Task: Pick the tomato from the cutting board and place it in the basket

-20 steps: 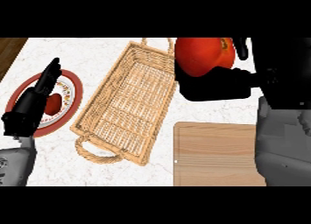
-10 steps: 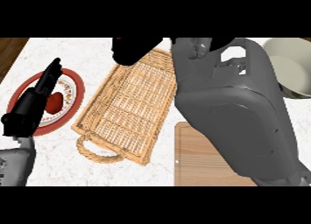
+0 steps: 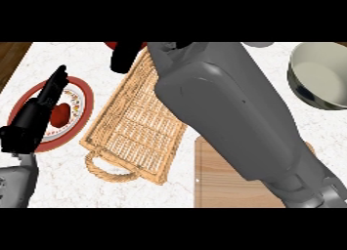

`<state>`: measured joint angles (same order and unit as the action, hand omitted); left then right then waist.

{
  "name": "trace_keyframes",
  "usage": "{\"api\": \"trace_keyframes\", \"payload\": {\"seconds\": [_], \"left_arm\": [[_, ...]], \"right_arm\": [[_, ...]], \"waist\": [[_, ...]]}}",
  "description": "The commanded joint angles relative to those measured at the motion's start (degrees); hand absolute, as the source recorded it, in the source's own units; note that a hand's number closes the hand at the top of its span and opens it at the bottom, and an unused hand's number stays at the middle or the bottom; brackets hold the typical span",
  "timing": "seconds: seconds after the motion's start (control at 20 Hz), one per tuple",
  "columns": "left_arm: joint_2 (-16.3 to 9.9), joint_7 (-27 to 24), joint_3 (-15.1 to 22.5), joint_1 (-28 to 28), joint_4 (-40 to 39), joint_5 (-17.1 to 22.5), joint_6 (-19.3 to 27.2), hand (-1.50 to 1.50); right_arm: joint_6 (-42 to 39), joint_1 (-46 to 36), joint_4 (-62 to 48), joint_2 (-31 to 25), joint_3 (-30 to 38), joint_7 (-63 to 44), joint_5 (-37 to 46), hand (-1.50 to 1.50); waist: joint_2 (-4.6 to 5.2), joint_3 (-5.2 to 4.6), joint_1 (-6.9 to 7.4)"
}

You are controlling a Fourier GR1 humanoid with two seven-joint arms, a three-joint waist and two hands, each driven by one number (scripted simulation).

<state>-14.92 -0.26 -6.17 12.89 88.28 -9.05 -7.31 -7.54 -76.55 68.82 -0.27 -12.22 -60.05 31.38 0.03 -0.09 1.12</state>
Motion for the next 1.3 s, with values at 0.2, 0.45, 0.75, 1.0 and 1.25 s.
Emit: {"api": "trace_keyframes", "payload": {"seconds": [0.2, 0.45, 0.75, 1.0, 1.25], "left_arm": [[0.7, 0.3, 0.0, 1.0, -0.6, -0.5, 0.8, 0.00], [1.6, 2.9, 1.2, 0.5, 2.3, -1.5, 1.4, 0.00], [0.5, 0.0, -0.7, 1.3, -1.3, -0.4, 0.2, 0.00], [1.0, 1.3, 0.2, -0.7, 3.2, -1.4, 1.1, 0.00], [0.3, -0.1, -1.2, -1.2, 0.6, -0.4, 0.2, 0.00]], "right_arm": [[-7.7, -3.0, -8.7, 0.3, -5.4, -6.1, 3.3, 1.50], [-11.9, -1.9, -6.6, 0.2, -4.7, -5.4, 0.1, -1.50], [-8.8, -0.9, -10.9, 0.2, -0.5, 0.1, -4.2, -1.50], [2.4, -1.9, -9.0, 0.3, 1.6, 2.1, -2.8, -1.50], [16.0, -0.4, -1.0, -0.5, 6.8, -0.7, 0.0, -1.50]], "waist": [[-0.08, 0.02, -0.90], [-0.24, 0.08, -1.05], [0.09, 0.05, -0.90], [0.01, 0.09, -0.39], [-0.38, 0.13, -1.82]]}}
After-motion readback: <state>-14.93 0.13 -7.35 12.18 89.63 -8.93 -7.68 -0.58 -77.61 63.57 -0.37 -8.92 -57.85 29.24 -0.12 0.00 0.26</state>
